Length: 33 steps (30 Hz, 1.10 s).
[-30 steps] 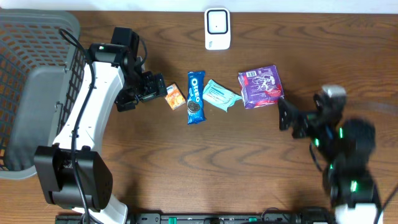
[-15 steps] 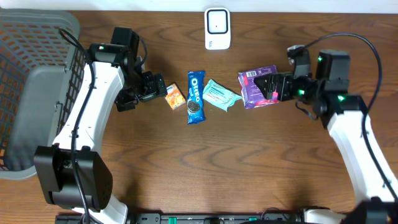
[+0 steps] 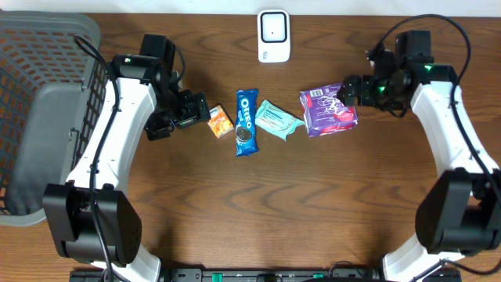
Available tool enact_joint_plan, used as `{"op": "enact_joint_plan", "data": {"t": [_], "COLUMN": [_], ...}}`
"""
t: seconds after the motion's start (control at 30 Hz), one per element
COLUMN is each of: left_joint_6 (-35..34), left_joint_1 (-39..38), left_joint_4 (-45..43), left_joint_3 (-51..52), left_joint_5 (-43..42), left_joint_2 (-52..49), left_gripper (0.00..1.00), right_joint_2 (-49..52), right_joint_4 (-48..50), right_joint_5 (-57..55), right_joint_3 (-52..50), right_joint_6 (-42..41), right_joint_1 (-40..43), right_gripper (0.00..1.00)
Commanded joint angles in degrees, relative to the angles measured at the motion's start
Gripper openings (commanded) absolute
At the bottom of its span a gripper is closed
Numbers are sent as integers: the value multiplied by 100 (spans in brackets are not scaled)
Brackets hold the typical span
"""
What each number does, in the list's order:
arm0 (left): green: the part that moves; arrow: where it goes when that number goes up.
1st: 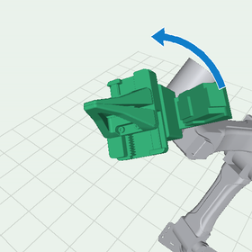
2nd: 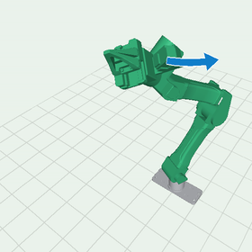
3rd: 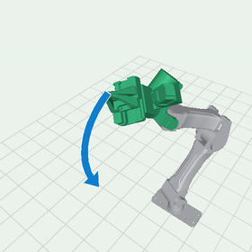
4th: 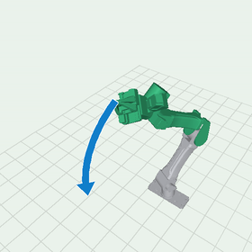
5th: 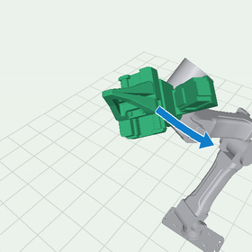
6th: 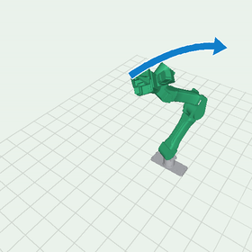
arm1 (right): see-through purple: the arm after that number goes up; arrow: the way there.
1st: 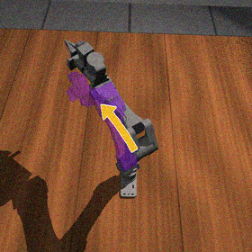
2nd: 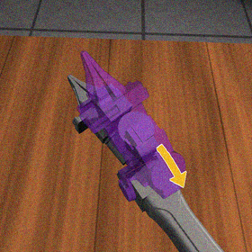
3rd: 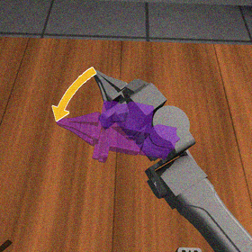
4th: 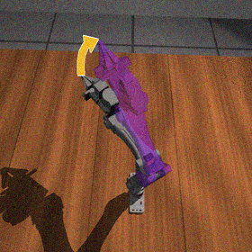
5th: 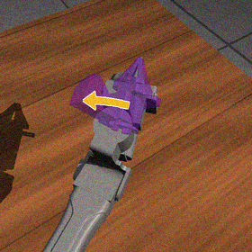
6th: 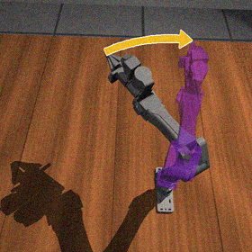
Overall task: Scan the item barcode
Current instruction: 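Reach the right gripper to the purple Carefree pack and grasp it, then lift the purple pack and hold it over the scanner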
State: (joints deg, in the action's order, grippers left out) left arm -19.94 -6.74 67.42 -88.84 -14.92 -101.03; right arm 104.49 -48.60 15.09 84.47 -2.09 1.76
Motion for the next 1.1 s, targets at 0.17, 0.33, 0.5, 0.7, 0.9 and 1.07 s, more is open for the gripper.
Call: {"op": "enact_joint_plan", "data": {"t": [0.17,0.33,0.5,0.7,0.9,1.07], "left_joint_6": [-74,-76,-74,-74,-74,-74], "left_joint_1": [42,42,42,42,42,42], "left_joint_4": [24,24,24,24,24,24], "left_joint_3": [-26,-26,-26,-26,-26,-26], "left_joint_5": [-9,-9,-9,-9,-9,-9], "left_joint_2": [68,68,68,68,68,68], "left_gripper": [98,98,98,98,98,98], "right_joint_2": [702,1161,1617,1888,1886,1685], "right_joint_4": [315,520,546,468,433,411], "right_joint_5": [369,1241,2402,3241,3241,3180], "right_joint_3": [63,63,63,59,61,177], "right_joint_6": [710,710,916,1119,1084,780], "right_joint_1": [109,348,697,883,879,960], "right_gripper": [99,82,64,51,1,2]}}
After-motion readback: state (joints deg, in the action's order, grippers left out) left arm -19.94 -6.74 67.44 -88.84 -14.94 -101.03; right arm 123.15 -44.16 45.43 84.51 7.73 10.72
